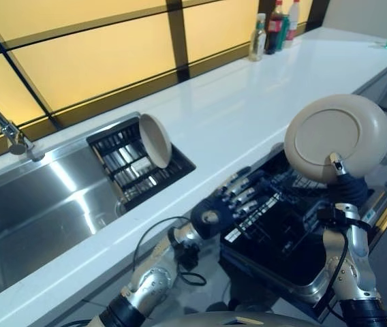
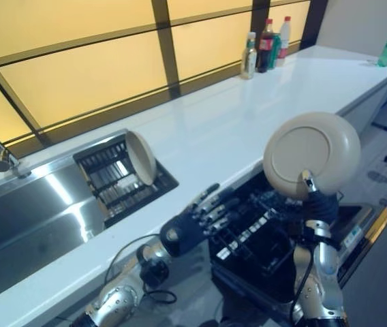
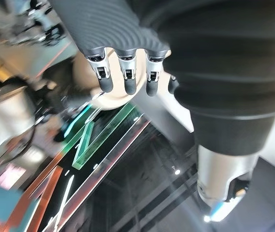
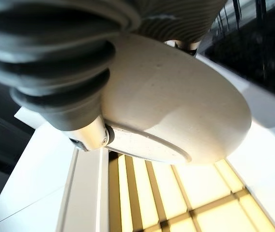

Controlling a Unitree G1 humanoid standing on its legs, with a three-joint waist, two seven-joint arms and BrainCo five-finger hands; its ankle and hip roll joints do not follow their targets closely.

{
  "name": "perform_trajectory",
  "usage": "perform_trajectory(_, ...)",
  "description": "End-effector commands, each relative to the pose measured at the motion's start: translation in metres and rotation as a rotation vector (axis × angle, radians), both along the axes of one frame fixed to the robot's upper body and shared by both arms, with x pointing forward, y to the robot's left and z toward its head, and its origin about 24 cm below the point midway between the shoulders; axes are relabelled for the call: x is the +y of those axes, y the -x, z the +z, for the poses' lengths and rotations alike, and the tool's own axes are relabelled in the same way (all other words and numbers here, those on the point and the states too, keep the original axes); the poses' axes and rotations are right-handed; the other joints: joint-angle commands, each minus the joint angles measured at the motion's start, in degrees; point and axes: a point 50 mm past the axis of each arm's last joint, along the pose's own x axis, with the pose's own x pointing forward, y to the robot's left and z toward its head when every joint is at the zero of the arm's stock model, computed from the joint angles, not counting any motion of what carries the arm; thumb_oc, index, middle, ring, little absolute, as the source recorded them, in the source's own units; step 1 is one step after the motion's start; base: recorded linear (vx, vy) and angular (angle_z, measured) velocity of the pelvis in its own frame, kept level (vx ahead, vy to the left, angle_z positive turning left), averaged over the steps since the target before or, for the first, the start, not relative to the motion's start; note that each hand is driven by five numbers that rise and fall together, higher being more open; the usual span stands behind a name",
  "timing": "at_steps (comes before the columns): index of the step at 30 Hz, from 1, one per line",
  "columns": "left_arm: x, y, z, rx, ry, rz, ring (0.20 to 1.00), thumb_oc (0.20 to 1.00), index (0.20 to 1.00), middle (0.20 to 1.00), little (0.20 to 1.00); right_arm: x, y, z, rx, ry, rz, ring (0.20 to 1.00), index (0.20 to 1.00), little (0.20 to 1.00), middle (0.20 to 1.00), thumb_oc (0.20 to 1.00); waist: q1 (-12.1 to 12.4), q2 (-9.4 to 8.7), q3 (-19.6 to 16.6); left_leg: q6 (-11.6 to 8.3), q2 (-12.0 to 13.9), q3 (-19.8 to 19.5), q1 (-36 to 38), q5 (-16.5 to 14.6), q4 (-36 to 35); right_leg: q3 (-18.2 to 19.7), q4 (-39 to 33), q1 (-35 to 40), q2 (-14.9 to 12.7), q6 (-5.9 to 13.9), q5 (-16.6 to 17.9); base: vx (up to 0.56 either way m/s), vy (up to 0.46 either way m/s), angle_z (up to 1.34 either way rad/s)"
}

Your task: Pick up plates and place into dishwasher.

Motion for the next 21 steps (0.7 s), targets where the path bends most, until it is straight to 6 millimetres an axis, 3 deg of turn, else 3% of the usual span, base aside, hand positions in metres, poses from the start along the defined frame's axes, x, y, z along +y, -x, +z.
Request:
perform_trajectory(1, 0.0, -0.003, -0.01, -0.036, -0.096, -0.006, 1.0, 1.0, 1.0, 1.0, 1.0, -0.008, -0.009, 0.041, -0.211, 0.09, -0.081, 0.2, 0.2, 0.2, 0.2, 0.2, -0.95, -1.79, 0.76, 3.46, -0.65, 0.78, -0.09, -8.64, 4.81, 1.88, 4.74, -4.26, -3.39, 7.71, -0.35, 0.03, -0.025, -0.16)
perform_trajectory(7, 0.023, 0.009, -0.056, 0.081, -0.274, 0.028, 1.0, 1.0, 1.0, 1.0, 1.0, -0.03, -0.005, 0.047, -0.222, 0.146, -0.206, 0.2, 0.2, 0.2, 0.2, 0.2, -1.15, -1.39, 1.02, 4.18, -0.73, 1.71, -0.3, -10.77, 7.05, 1.94, 5.81, -5.62, -3.84, 8.11, -0.3, 0.05, -0.024, -0.09)
perform_trajectory(11, 0.048, 0.017, -0.087, 0.153, -0.431, 0.1, 1.0, 1.0, 1.0, 1.0, 1.0, -0.042, -0.005, 0.043, -0.126, 0.252, -0.277, 0.2, 0.2, 0.2, 0.2, 0.2, -0.09, -1.51, 1.05, 4.39, -0.78, 1.57, -1.16, -11.15, 8.6, 1.62, 5.74, -6.15, -4.25, 8.16, 0.46, 0.05, -0.068, -0.01)
perform_trajectory(21, 0.11, 0.037, -0.117, 0.21, -0.536, 0.161, 1.0, 1.0, 1.0, 1.0, 1.0, -0.062, -0.006, -0.003, 0.27, 0.491, -0.123, 0.2, 0.2, 0.2, 0.2, 0.2, 2.71, -2.9, 2.23, 4.45, 0.15, 0.65, -3.39, -12.67, 13.32, -0.85, 6.98, -7.22, -4.82, 7.67, 0.55, 0.05, -0.09, 0.01)
